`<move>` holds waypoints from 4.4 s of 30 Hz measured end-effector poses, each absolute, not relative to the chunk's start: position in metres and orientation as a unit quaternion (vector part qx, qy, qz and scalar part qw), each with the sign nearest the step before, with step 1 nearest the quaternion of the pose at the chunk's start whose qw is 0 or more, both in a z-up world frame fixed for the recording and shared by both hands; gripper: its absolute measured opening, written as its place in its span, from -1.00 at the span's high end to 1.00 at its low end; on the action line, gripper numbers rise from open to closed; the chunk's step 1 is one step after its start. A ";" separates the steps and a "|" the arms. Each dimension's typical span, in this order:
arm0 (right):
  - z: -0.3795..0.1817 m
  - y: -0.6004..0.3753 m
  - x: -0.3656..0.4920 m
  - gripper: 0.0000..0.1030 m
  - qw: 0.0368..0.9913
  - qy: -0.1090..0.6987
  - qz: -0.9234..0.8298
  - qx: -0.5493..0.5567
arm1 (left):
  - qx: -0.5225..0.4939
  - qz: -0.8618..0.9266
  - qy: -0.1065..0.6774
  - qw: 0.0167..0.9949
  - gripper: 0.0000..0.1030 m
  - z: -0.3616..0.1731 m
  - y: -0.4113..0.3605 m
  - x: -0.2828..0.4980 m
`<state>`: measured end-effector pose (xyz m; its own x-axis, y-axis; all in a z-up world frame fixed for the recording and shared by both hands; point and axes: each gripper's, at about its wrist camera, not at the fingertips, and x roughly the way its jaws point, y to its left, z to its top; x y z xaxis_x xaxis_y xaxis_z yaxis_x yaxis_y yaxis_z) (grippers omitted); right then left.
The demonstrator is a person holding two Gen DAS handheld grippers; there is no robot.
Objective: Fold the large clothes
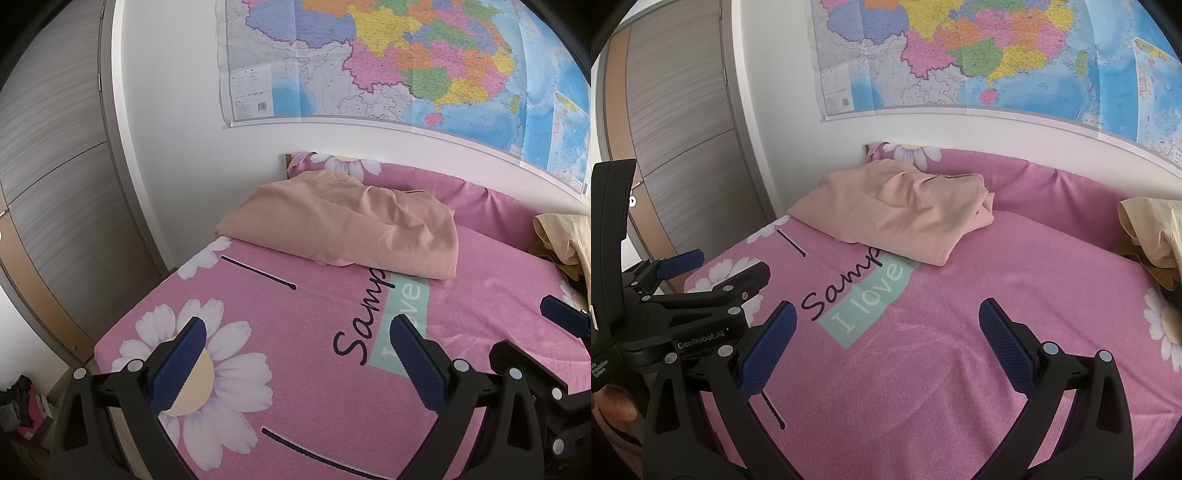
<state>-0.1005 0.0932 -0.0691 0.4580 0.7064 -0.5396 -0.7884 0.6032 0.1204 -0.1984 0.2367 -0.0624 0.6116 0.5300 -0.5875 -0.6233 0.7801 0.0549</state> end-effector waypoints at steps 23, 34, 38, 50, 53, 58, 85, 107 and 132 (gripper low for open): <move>-0.070 0.088 -0.098 -0.89 0.851 0.285 0.435 -0.067 | -0.077 0.318 0.307 0.893 -0.88 -0.067 0.235 -0.189; -0.071 0.071 -0.094 -0.89 0.858 0.290 0.421 -0.055 | -0.097 0.278 0.310 0.904 -0.88 -0.069 0.225 -0.186; -0.071 0.065 -0.091 -0.89 0.860 0.293 0.415 -0.050 | -0.091 0.279 0.312 0.904 -0.88 -0.072 0.220 -0.183; -0.070 0.036 -0.090 -0.89 0.869 0.300 0.391 -0.035 | -0.125 0.211 0.322 0.915 -0.88 -0.080 0.208 -0.175; -0.070 0.029 -0.090 -0.89 0.870 0.304 0.386 -0.038 | -0.125 0.174 0.349 0.912 -0.88 -0.086 0.197 -0.165; -0.071 0.002 -0.085 -0.90 0.884 0.309 0.349 -0.036 | -0.140 0.114 0.386 0.905 -0.88 -0.098 0.181 -0.145; -0.082 -0.187 -0.078 -0.90 0.943 0.312 0.104 0.054 | -0.005 -0.064 0.360 0.931 -0.88 -0.074 -0.013 -0.056; -0.080 -0.226 -0.079 -0.90 0.953 0.277 0.093 0.077 | 0.034 -0.075 0.356 0.931 -0.88 -0.073 -0.050 -0.040; -0.082 -0.240 -0.079 -0.90 0.951 0.284 0.087 0.086 | 0.068 -0.078 0.335 0.937 -0.88 -0.072 -0.067 -0.048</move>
<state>-0.0794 -0.2401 -0.0818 0.8238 0.2136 -0.5251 -0.1156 0.9701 0.2133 -0.0482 -0.0673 -0.0716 0.7635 -0.0996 -0.6380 0.1909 0.9787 0.0757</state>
